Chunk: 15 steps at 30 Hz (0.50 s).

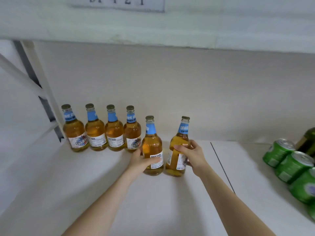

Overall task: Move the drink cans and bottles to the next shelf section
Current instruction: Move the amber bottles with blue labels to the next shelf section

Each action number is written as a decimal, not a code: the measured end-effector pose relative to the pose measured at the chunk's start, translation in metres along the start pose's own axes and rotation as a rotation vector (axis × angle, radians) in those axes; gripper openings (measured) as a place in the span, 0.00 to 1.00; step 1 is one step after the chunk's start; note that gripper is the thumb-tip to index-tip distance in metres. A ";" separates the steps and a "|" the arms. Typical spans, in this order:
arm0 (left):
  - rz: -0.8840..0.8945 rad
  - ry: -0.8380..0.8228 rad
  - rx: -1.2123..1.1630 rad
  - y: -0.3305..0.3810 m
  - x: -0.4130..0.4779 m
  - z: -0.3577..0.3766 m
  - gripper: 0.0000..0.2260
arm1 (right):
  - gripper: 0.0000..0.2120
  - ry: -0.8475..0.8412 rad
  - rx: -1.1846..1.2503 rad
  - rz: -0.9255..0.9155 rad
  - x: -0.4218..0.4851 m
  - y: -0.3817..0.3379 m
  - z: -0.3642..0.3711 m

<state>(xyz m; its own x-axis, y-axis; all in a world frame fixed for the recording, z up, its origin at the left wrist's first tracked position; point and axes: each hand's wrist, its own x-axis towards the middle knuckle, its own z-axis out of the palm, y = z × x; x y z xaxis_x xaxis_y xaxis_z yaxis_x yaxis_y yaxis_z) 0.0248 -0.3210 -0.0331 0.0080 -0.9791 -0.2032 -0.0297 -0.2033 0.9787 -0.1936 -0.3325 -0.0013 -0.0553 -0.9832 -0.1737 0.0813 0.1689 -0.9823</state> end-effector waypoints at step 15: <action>-0.099 -0.068 -0.014 0.000 -0.081 -0.015 0.24 | 0.26 0.154 0.141 0.118 -0.087 -0.002 -0.006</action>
<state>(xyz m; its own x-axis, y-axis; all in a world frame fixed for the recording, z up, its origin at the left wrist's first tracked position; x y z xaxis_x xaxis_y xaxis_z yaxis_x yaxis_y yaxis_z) 0.0387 -0.2419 -0.0164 -0.0577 -0.9523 -0.2998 -0.0178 -0.2993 0.9540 -0.1954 -0.2468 0.0158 -0.1878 -0.9335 -0.3056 0.2334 0.2598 -0.9370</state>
